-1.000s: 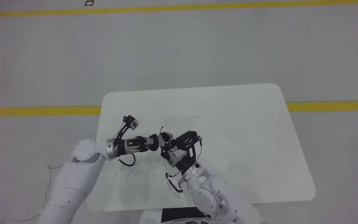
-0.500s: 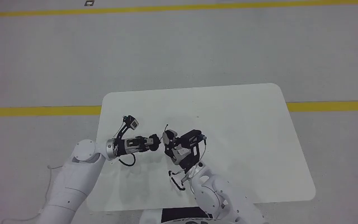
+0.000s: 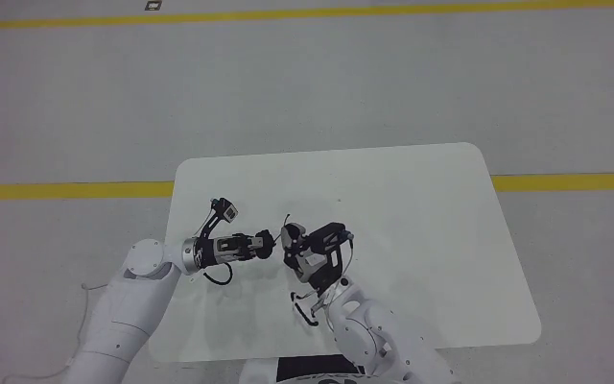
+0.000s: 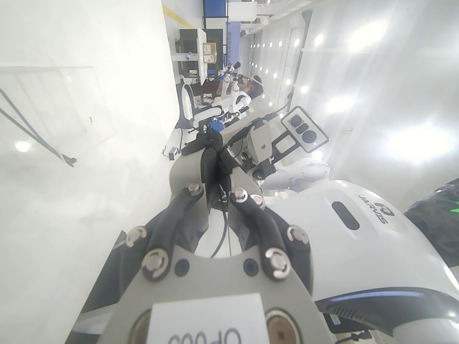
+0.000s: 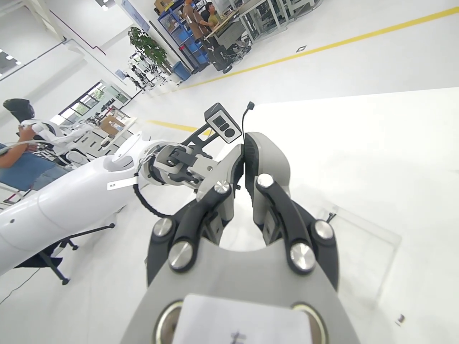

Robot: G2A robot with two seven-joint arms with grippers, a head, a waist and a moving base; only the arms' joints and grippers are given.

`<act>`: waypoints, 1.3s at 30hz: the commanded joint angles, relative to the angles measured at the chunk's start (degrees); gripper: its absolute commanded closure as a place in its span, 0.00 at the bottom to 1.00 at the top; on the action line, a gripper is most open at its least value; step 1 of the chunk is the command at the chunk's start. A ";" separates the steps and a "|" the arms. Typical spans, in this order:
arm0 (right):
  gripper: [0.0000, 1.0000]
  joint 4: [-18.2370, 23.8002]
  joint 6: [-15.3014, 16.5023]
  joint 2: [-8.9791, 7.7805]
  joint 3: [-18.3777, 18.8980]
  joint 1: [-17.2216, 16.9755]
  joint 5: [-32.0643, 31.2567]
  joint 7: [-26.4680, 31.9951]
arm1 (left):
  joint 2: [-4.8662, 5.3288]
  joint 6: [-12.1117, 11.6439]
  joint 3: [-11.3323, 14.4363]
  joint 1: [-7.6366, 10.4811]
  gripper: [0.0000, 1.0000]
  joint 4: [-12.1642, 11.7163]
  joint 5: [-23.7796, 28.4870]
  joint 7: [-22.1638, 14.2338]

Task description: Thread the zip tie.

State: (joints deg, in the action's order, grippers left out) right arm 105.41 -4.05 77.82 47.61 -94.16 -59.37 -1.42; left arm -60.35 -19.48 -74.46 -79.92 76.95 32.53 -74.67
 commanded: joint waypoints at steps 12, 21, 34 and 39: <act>1.00 0.41 0.00 -0.07 0.65 -0.39 -0.27 0.16 | 0.00 0.00 0.00 0.00 1.00 0.00 0.00 0.00; 1.00 0.01 -0.99 -0.03 0.74 0.00 -1.62 0.98 | 0.00 0.00 0.00 0.00 1.00 0.00 0.00 0.00; 1.00 0.46 -0.83 0.00 0.94 -0.38 -1.70 0.84 | 0.00 0.00 0.00 0.00 1.00 0.00 0.00 0.00; 1.00 0.45 -0.81 0.00 0.93 -0.45 -1.96 0.85 | 0.00 0.00 0.00 0.00 1.00 0.00 0.00 0.00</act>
State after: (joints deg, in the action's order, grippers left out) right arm 105.88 -4.86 77.82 48.56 -94.60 -61.28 -0.56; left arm -60.35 -19.48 -74.46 -79.92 76.95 32.53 -74.67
